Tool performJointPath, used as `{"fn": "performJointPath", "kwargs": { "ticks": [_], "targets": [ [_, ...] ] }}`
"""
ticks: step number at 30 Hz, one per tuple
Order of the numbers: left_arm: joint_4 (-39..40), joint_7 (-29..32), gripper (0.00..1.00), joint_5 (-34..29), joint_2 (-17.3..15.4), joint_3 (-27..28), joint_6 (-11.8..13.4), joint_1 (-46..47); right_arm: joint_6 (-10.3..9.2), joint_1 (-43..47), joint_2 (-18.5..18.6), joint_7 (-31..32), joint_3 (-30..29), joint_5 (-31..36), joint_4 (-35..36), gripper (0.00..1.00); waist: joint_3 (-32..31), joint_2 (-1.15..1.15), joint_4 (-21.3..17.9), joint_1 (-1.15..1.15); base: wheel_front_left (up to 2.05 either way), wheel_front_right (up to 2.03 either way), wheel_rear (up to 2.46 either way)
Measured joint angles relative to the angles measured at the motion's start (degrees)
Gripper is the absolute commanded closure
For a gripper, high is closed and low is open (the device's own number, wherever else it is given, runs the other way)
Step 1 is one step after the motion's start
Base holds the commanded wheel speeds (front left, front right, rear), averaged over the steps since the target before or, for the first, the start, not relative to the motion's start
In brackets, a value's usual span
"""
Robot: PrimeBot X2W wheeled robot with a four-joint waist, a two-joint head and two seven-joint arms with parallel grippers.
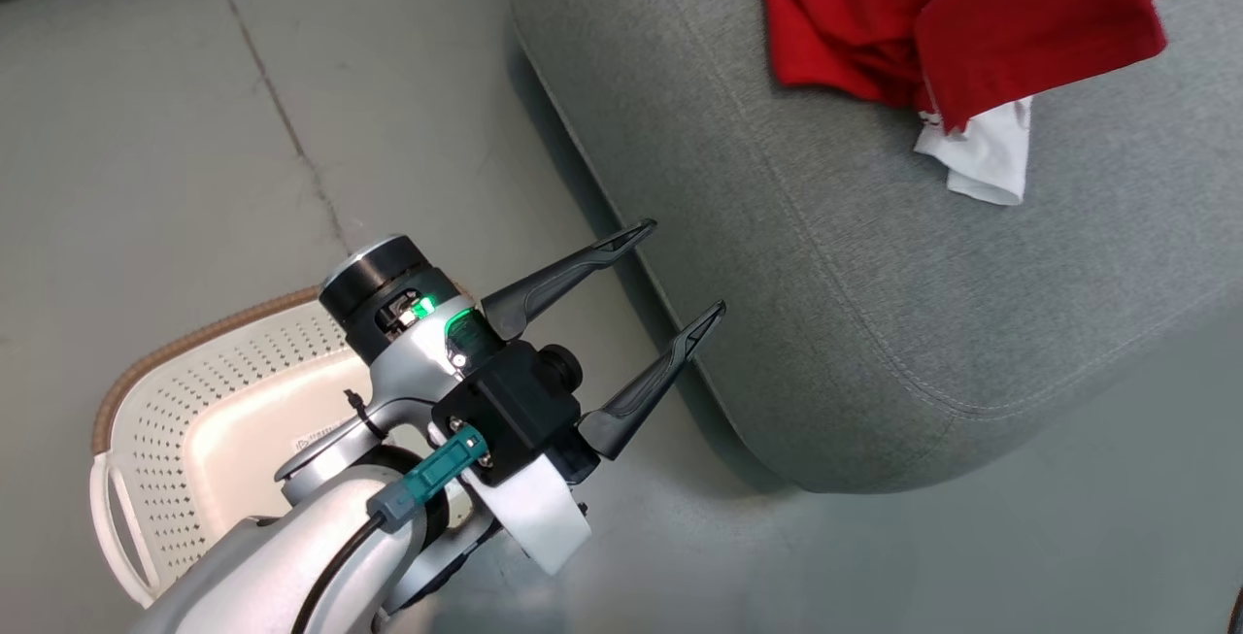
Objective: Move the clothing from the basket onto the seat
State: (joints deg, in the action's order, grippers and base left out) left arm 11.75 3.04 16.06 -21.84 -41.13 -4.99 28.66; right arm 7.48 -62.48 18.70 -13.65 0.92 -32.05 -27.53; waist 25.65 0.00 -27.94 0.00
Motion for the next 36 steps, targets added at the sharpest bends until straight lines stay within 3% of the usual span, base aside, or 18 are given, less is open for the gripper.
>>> {"fn": "performJointPath", "kwargs": {
  "ticks": [8,15,20,21,22,23,36],
  "targets": [
    [2.0,2.0,0.0,-1.5,-0.5,-1.6,-1.0,5.2,0.0,-7.1,4.6,-1.0,-2.9,0.6,-13.1,1.0,7.4,0.0,3.4,0.0,0.0,0.0,0.0],
    [3.0,3.0,0.0,-2.5,-1.5,-2.2,-1.3,8.1,0.0,-7.2,4.1,-1.2,-3.3,0.7,-25.5,1.0,14.4,0.0,5.8,0.0,0.0,0.0,0.0],
    [3.5,2.9,0.0,-2.7,-2.1,-2.3,-1.5,8.8,0.01,-4.4,3.0,-1.2,-4.4,0.7,-28.4,1.0,17.5,0.0,7.1,0.0,0.0,0.0,0.0],
    [3.5,2.9,0.0,-2.7,-2.3,-2.3,-1.5,8.8,0.01,-4.0,3.0,-1.3,-4.5,1.1,-28.8,0.85,17.8,0.0,7.3,0.0,0.0,0.0,0.0],
    [3.5,2.9,0.0,-2.7,-2.4,-2.3,-1.5,8.8,0.01,-3.6,3.0,-1.3,-4.7,1.5,-28.9,0.54,18.0,0.0,7.4,0.0,0.0,0.0,0.0],
    [3.5,2.9,0.0,-2.8,-2.5,-2.3,-1.5,8.8,0.0,-3.4,2.7,-1.3,-5.4,1.6,-28.7,0.0,18.0,0.0,7.4,0.0,0.0,0.0,0.0],
    [0.0,-0.9,0.0,-1.3,-1.2,-3.5,-0.4,6.0,0.01,6.2,0.8,-1.3,-7.0,7.2,-25.6,0.0,9.6,0.0,6.9,0.0,0.0,0.0,0.0]
  ]
}}
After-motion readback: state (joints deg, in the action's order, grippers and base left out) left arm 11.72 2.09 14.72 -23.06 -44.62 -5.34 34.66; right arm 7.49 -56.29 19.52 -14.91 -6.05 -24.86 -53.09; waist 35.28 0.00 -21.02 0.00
